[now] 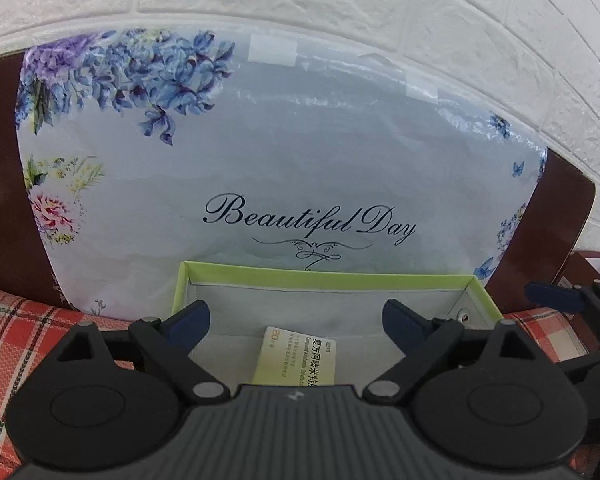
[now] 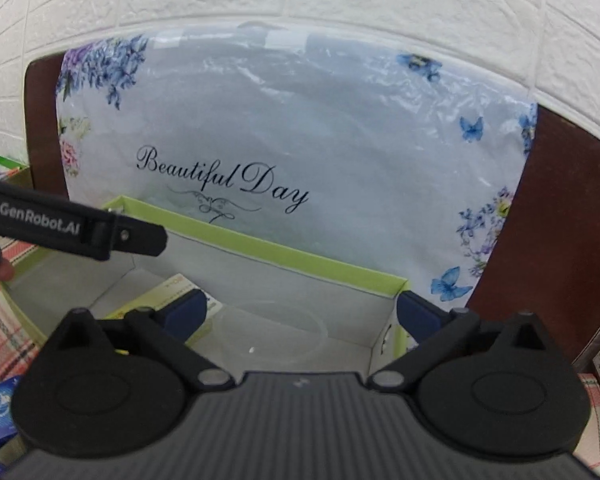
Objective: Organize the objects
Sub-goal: 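Drop the yellow box into the green box with the left tool while the right tool drops the cup, then grasp the green candy box with the left tool while the right tool grasps the purple bottle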
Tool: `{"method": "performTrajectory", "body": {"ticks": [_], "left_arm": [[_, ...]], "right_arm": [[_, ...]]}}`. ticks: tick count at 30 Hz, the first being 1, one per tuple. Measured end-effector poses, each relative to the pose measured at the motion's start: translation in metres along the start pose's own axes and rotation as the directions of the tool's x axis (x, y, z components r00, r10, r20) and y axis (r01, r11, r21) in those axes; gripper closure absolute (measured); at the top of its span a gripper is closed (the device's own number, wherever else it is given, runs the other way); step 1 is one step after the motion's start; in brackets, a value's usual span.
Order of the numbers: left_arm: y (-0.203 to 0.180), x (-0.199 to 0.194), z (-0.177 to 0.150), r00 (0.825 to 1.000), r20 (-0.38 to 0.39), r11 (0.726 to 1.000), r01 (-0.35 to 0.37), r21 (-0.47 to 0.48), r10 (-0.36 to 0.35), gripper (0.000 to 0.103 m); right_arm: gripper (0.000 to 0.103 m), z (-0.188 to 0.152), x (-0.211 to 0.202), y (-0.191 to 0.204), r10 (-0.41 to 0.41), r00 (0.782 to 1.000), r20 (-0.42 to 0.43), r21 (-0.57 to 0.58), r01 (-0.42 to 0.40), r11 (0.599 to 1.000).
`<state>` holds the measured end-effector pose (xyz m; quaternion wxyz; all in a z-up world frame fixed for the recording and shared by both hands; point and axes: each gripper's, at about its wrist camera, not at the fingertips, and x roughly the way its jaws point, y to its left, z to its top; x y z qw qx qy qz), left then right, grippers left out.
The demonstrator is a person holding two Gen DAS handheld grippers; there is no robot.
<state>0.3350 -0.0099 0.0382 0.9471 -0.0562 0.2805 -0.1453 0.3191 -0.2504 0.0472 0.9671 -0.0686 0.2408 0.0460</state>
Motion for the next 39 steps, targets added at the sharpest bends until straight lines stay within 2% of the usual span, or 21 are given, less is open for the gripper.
{"method": "performTrajectory", "body": {"ticks": [3,7,8,9,11,15,18,20,25,26,29,33,36,39], "left_arm": [[-0.005,-0.027,0.008,0.999,0.038,1.0,-0.015,-0.01,0.015,0.007],[-0.017,-0.079,0.018,0.99,0.106,0.995,-0.099,0.022,0.097,0.004],[-0.019,-0.093,0.018,0.987,0.127,0.994,-0.105,0.025,0.101,0.003],[-0.02,-0.111,0.017,0.985,0.144,0.995,-0.102,0.023,0.098,0.002],[-0.021,-0.142,0.013,0.984,0.159,0.997,-0.079,0.006,0.077,0.0],[-0.028,-0.188,-0.009,0.989,0.11,0.995,-0.101,-0.012,0.101,0.0],[-0.03,-0.216,-0.041,0.988,0.125,0.996,-0.089,0.003,0.087,0.0],[-0.028,-0.227,-0.065,0.99,0.109,0.996,-0.084,-0.008,0.085,0.0],[-0.015,-0.227,-0.139,0.997,0.023,0.993,-0.066,-0.097,0.069,0.0],[-0.013,-0.223,-0.152,0.998,0.001,0.993,-0.061,-0.105,0.061,0.0],[-0.007,-0.206,-0.184,0.996,-0.075,0.991,-0.065,-0.118,0.056,0.0],[-0.001,-0.18,-0.189,0.992,-0.114,0.991,-0.068,-0.117,0.055,0.0],[0.006,-0.168,-0.186,0.994,-0.091,0.989,-0.074,-0.131,0.062,0.0],[0.009,-0.157,-0.192,0.989,-0.121,0.989,-0.101,-0.109,0.087,0.0]], "right_arm": [[0.0,0.012,-0.031,-0.005,0.0,0.999,0.044,0.01,0.0,1.0],[0.0,0.026,-0.083,-0.007,0.006,0.995,0.096,0.031,-0.01,0.999],[0.0,0.026,-0.083,-0.007,0.006,0.995,0.096,0.031,-0.01,0.999],[0.0,0.029,-0.114,-0.006,0.021,0.991,0.134,0.044,-0.027,0.999],[0.0,0.03,-0.142,-0.003,0.03,0.987,0.158,0.052,-0.039,0.998],[0.0,0.019,-0.194,0.009,0.036,0.982,0.184,0.065,-0.049,0.997],[0.0,0.0,-0.222,0.019,0.045,0.981,0.19,0.085,-0.062,0.994],[0.0,-0.02,-0.234,0.025,0.056,0.982,0.179,0.104,-0.075,0.992],[0.0,-0.086,-0.239,0.034,0.092,0.991,0.096,0.199,-0.109,0.974],[0.0,-0.086,-0.239,0.034,0.092,0.991,0.096,0.199,-0.109,0.974],[0.0,-0.131,-0.224,0.042,0.089,0.996,-0.021,0.225,-0.082,0.971],[0.0,-0.15,-0.213,0.041,0.061,0.996,-0.065,0.234,-0.045,0.971],[0.002,-0.151,-0.209,0.035,0.048,0.997,-0.067,0.254,-0.03,0.967],[0.006,-0.155,-0.194,0.013,0.082,0.994,-0.072,0.372,-0.05,0.927]]}}
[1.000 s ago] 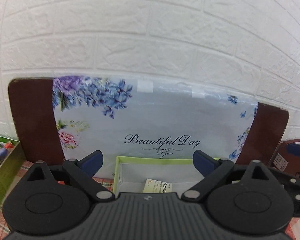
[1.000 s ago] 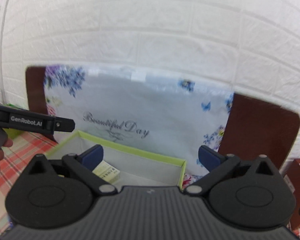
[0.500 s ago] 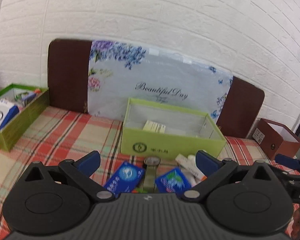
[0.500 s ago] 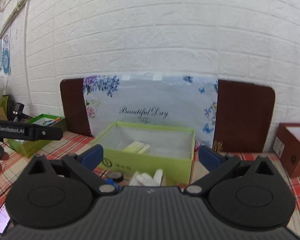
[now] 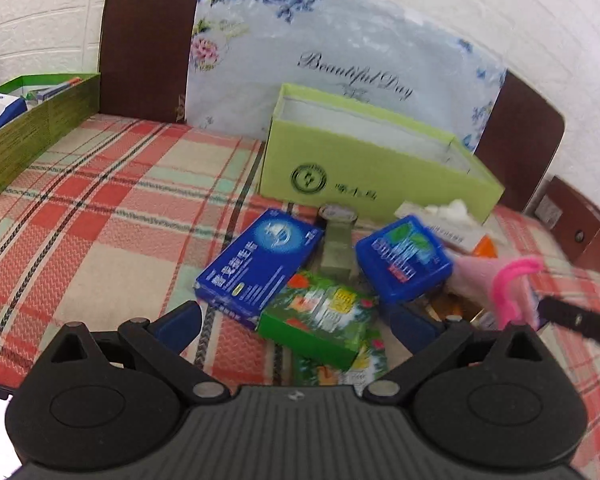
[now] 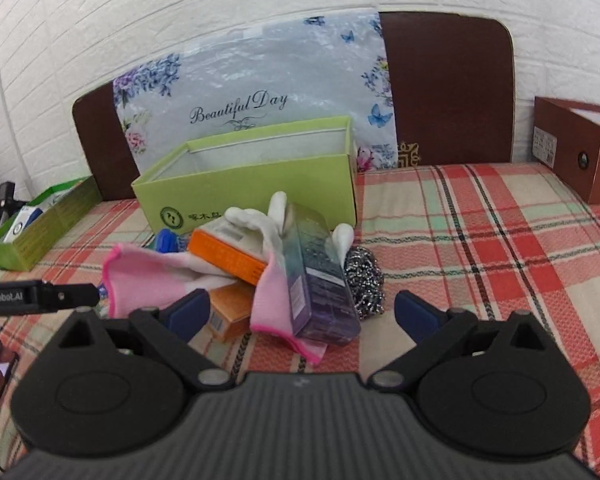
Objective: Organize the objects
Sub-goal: 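Grasp the green candy box with the left tool while the right tool grasps the purple bottle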
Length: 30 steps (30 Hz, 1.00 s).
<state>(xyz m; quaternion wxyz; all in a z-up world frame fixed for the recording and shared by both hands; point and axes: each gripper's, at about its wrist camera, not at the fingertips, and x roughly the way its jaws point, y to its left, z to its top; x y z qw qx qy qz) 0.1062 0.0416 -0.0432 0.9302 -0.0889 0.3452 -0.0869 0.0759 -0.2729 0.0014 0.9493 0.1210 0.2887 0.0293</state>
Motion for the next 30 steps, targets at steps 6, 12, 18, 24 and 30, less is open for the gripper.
{"method": "performTrajectory", "body": {"ticks": [6,12,18,24,30], "left_arm": [[-0.004,0.013,0.007,1.0,0.004,1.0,-0.001,0.017,0.001,0.0],[-0.009,0.035,0.009,0.997,-0.052,0.996,0.062,0.072,-0.058,0.008],[-0.007,0.029,0.004,0.992,-0.046,0.992,0.118,0.054,-0.115,0.039],[-0.002,-0.009,-0.014,0.988,-0.037,0.988,0.151,0.017,-0.15,0.039],[-0.009,-0.048,-0.047,0.977,-0.071,0.979,0.203,0.024,-0.201,0.039]], "right_arm": [[0.019,0.003,0.029,-0.015,0.031,0.998,-0.051,0.07,-0.028,0.997],[0.056,-0.004,0.029,-0.023,0.144,0.988,-0.063,0.148,-0.133,0.98],[0.058,-0.007,-0.003,0.002,0.044,0.999,-0.026,-0.027,-0.045,0.999],[0.059,-0.029,-0.043,0.03,0.0,1.0,-0.031,-0.172,-0.005,0.985],[0.059,-0.064,-0.071,0.037,-0.008,0.994,-0.11,-0.207,-0.015,0.978]]}}
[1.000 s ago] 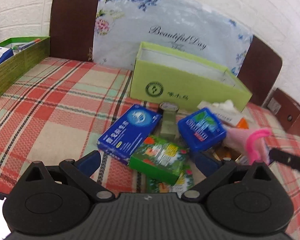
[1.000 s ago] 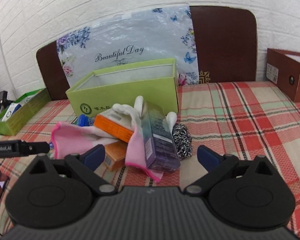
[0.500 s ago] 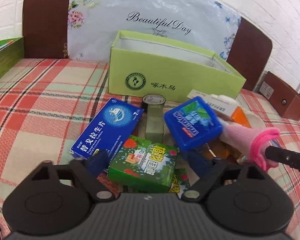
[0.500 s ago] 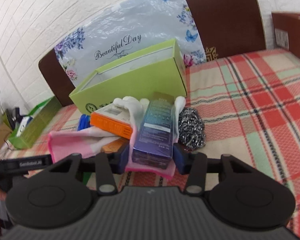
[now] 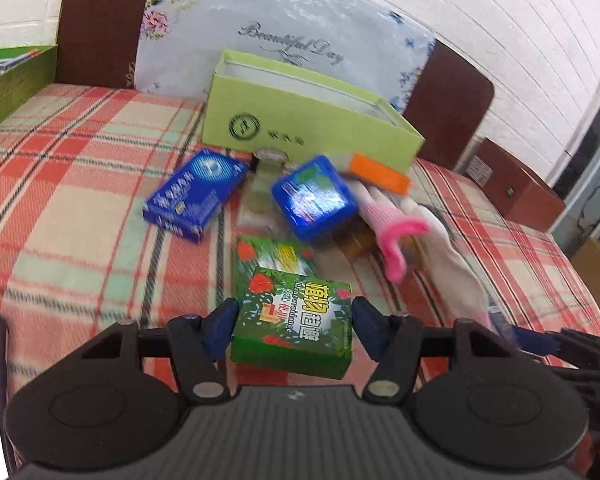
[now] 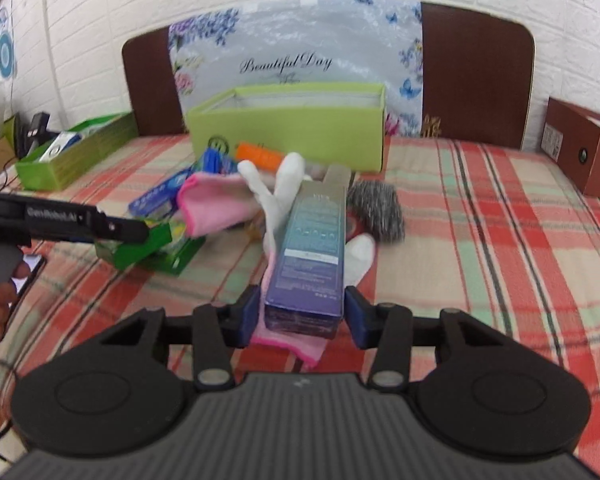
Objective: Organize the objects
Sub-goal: 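Grasp the green candy box with the left tool while the right tool grasps the purple bottle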
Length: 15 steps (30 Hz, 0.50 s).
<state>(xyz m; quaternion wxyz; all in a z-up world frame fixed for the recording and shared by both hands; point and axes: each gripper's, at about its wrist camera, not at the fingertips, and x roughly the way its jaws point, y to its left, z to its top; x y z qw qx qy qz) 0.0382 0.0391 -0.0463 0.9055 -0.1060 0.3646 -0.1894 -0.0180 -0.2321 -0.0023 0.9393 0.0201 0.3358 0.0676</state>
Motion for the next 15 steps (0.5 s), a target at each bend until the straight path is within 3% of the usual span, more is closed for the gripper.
{"method": "performTrajectory", "body": {"ticks": [4,6,8,15], "left_arm": [[-0.014,-0.008,-0.026,0.999,-0.046,0.999,0.029,0.041,-0.027,0.038],[-0.022,-0.006,-0.037,0.997,-0.073,0.996,0.002,0.087,0.005,0.037],[-0.027,-0.003,-0.043,0.996,-0.081,0.99,-0.034,0.136,0.046,0.029],[-0.028,0.008,-0.039,0.995,-0.076,0.992,-0.057,0.112,0.066,0.026]], "right_arm": [[0.059,-0.022,-0.011,0.007,0.021,0.998,-0.062,-0.007,-0.021,1.0],[0.056,-0.03,-0.014,0.01,0.027,0.996,-0.084,-0.015,-0.028,0.999],[0.041,-0.034,-0.018,0.011,0.005,0.997,-0.078,-0.021,-0.007,1.0],[0.041,-0.015,-0.013,0.01,-0.012,1.0,-0.008,-0.01,0.012,1.0]]}}
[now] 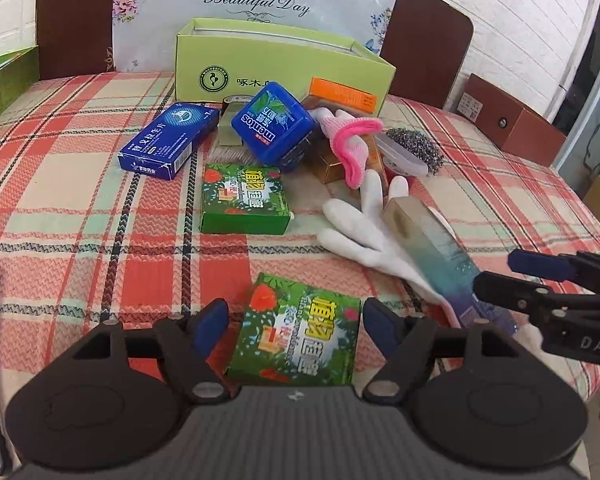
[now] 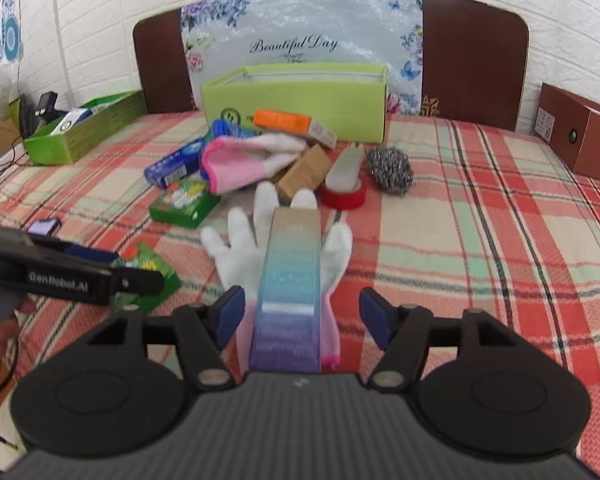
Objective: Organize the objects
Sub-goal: 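Grasp the green candy box with the left tool while the right tool grasps the purple bottle, then place the green candy box in the green box with the left tool while the right tool places the bottle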
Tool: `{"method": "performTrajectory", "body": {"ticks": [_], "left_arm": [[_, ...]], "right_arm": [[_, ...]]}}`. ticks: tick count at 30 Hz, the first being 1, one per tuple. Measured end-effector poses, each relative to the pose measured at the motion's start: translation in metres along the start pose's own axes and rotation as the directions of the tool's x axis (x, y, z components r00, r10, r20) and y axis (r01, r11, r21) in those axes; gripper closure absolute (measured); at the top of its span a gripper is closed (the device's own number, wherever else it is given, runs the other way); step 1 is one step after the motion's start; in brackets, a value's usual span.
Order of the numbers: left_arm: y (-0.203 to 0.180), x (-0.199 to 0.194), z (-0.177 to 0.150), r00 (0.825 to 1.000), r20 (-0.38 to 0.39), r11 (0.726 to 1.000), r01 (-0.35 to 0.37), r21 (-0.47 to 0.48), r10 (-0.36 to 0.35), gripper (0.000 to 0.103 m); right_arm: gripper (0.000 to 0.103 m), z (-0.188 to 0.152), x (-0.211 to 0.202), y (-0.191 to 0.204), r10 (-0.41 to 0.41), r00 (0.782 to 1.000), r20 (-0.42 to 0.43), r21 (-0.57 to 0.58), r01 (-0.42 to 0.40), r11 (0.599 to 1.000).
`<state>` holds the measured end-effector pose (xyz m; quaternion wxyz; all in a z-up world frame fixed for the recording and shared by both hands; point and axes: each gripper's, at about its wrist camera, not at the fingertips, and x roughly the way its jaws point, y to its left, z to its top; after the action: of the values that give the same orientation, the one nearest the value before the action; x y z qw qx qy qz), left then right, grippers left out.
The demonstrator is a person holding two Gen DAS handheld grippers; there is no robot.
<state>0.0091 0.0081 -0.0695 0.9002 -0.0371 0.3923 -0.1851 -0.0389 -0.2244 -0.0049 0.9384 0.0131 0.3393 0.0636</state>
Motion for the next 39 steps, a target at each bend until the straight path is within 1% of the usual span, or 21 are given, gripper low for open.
{"method": "performTrajectory", "body": {"ticks": [4,6,7,9,12,14,15,17,19,21,22,23,26,28,31,35,38,39], "left_arm": [[-0.005,0.002,-0.001,1.0,-0.005,1.0,-0.003,0.006,0.003,0.026],[-0.004,0.001,-0.002,1.0,-0.004,1.0,0.008,0.009,-0.008,0.026],[-0.004,0.001,-0.001,1.0,-0.004,1.0,0.009,0.007,-0.009,0.026],[-0.004,0.005,-0.001,1.0,-0.002,1.0,-0.014,0.021,0.014,0.024],[-0.006,0.008,-0.002,1.0,0.005,0.999,-0.021,0.042,0.021,0.023],[-0.005,0.007,-0.002,1.0,0.006,0.999,-0.008,0.043,0.007,0.032],[-0.005,0.006,-0.003,1.0,0.007,0.999,0.001,0.039,-0.001,0.033],[-0.004,0.006,-0.003,1.0,0.011,0.999,0.003,0.037,-0.003,0.032],[-0.008,0.006,-0.005,1.0,0.015,0.998,-0.006,0.065,0.005,0.027],[-0.012,0.006,-0.008,1.0,0.019,0.995,-0.021,0.096,0.02,0.031],[-0.012,0.005,-0.009,0.999,0.022,0.995,-0.028,0.1,0.025,0.036],[-0.011,0.004,-0.009,0.999,0.022,0.995,-0.029,0.098,0.027,0.038],[-0.003,-0.004,-0.003,1.0,0.013,0.999,0.019,0.045,-0.02,0.04],[0.0,-0.015,0.003,0.998,0.041,0.999,0.04,0.011,-0.04,0.04],[0.002,-0.035,0.023,0.993,0.108,0.998,0.056,-0.003,-0.056,0.04],[0.002,-0.059,0.061,0.974,0.212,0.997,0.076,0.01,-0.076,0.04],[-0.002,-0.068,0.093,0.959,0.277,0.998,0.052,0.036,-0.06,0.04],[-0.003,-0.07,0.104,0.952,0.303,0.998,0.041,0.046,-0.053,0.039]], "right_arm": [[0.047,0.004,0.021,0.008,0.012,0.999,-0.033,-0.028,-0.013,1.0],[0.055,0.004,0.03,0.011,0.005,0.998,-0.055,-0.042,-0.007,0.999],[0.056,0.003,0.034,0.012,0.003,0.998,-0.061,-0.048,-0.006,0.999],[0.063,0.004,0.04,0.012,-0.005,0.997,-0.082,-0.059,0.0,0.998],[0.064,0.004,0.046,0.012,-0.005,0.995,-0.102,-0.072,-0.002,0.997],[0.064,0.005,0.048,0.012,-0.004,0.994,-0.107,-0.069,-0.003,0.998],[0.064,0.004,0.052,0.011,-0.005,0.993,-0.114,-0.072,-0.003,0.997],[0.064,0.002,0.054,0.011,0.001,0.994,-0.111,-0.063,-0.008,0.998],[0.065,0.003,0.051,0.011,0.005,0.994,-0.108,-0.062,-0.011,0.998],[0.065,0.007,0.04,0.012,0.012,0.996,-0.086,-0.065,-0.017,0.998],[0.065,0.01,0.035,0.012,0.014,0.997,-0.073,-0.066,-0.018,0.998],[0.065,0.013,0.029,0.012,0.015,0.998,-0.058,-0.066,-0.018,0.998],[0.065,0.023,0.015,0.01,0.012,1.0,-0.025,-0.073,-0.014,0.997],[0.065,0.029,0.008,0.008,0.024,1.0,-0.011,-0.068,-0.025,0.997],[0.065,0.037,0.0,0.005,0.046,0.999,0.008,-0.057,-0.046,0.997],[0.065,0.055,-0.007,0.001,0.069,0.996,0.052,-0.051,-0.067,0.996],[0.065,0.076,-0.008,-0.006,0.091,0.992,0.088,-0.035,-0.088,0.996],[0.065,0.076,-0.008,-0.006,0.091,0.992,0.088,-0.035,-0.088,0.996]]}}
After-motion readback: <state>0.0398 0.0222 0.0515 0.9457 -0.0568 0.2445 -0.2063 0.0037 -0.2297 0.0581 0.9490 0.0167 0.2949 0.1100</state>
